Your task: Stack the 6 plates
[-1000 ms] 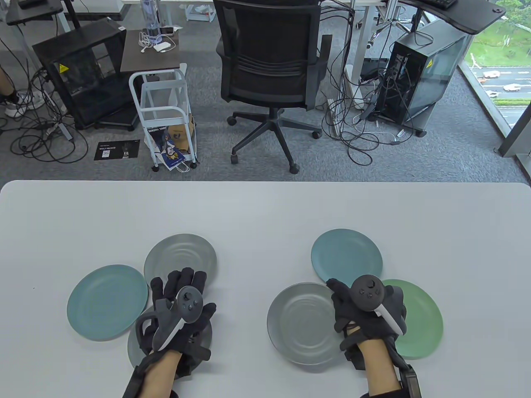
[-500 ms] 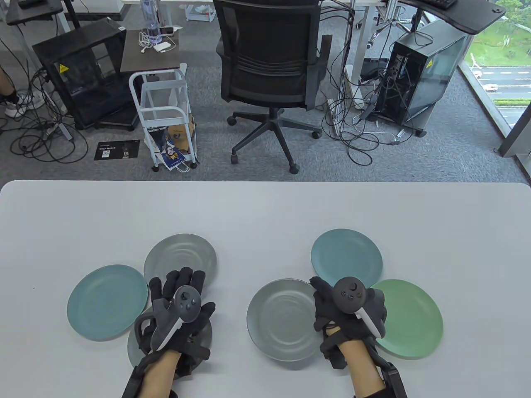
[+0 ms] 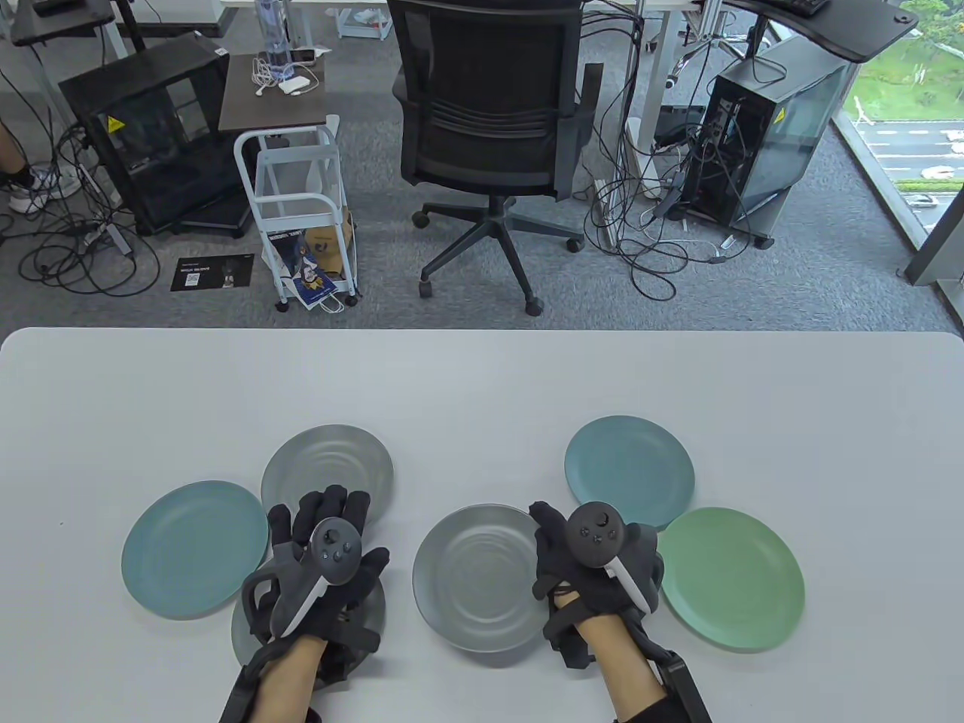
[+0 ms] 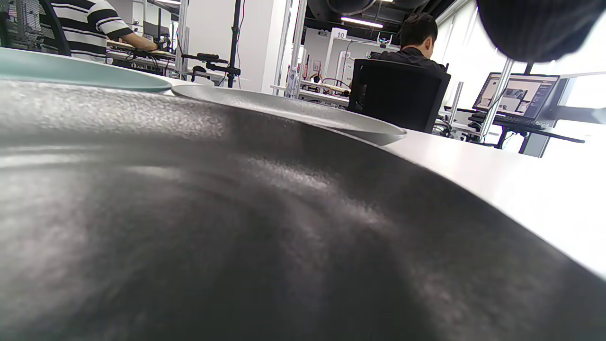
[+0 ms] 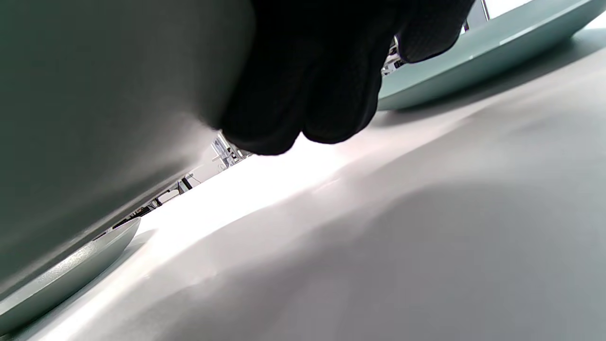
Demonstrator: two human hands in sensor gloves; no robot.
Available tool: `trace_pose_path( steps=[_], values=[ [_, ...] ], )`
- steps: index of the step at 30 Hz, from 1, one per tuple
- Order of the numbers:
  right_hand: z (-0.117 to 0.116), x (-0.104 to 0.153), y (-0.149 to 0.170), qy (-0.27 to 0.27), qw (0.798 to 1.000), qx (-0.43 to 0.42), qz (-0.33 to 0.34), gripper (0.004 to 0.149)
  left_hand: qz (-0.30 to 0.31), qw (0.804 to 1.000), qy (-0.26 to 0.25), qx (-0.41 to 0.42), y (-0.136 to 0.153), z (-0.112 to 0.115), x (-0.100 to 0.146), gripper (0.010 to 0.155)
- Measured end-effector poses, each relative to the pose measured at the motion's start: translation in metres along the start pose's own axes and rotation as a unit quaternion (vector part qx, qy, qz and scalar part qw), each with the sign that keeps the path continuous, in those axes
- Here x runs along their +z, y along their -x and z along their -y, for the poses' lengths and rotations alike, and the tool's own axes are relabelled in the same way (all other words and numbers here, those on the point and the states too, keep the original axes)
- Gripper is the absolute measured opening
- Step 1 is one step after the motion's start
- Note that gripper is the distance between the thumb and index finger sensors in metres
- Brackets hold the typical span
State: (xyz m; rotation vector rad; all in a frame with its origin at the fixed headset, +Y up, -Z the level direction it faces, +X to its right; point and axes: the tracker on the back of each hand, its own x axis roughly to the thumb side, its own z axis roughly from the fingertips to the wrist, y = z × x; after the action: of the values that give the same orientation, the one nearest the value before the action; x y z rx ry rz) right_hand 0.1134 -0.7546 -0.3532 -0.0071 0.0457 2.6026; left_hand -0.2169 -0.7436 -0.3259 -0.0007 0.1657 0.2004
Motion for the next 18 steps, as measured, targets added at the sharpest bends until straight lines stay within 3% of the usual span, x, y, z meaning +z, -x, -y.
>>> trace_pose_path(
  steps=[18],
  values=[
    [-0.028, -0.008, -0.013, -0.007, 0.998, 0.064, -0.005, 0.043, -0.008, 1.0, 0.014, 0.0, 0.002, 0.003, -0.002, 0.074]
  ],
)
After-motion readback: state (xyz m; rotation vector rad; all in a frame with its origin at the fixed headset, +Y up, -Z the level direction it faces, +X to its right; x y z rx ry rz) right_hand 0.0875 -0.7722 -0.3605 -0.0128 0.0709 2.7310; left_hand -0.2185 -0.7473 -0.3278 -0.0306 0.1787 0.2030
